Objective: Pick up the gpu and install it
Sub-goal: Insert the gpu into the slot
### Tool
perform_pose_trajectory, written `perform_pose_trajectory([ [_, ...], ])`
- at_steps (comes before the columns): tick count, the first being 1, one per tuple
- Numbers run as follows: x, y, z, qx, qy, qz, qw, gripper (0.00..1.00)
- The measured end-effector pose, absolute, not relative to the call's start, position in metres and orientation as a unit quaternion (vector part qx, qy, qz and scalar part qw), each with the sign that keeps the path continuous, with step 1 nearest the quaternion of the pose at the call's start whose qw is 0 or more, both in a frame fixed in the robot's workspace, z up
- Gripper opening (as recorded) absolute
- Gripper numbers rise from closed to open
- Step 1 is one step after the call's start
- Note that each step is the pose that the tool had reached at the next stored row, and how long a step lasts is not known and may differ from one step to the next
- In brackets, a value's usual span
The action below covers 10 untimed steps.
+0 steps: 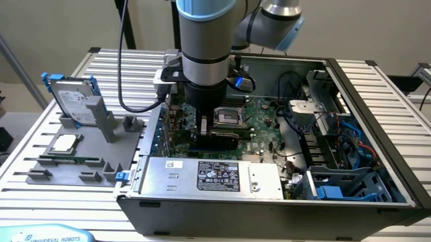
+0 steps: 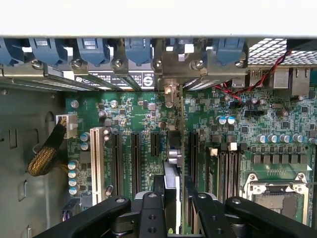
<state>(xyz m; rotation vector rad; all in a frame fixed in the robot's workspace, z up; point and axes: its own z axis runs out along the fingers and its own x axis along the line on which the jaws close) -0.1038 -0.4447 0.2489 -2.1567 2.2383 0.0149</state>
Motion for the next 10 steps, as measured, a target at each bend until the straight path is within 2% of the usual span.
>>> perform_pose_trajectory([
  [10,-0.1045,-0.4448,0.2463,-0.694,0.720,0.004,0.016,0.27],
])
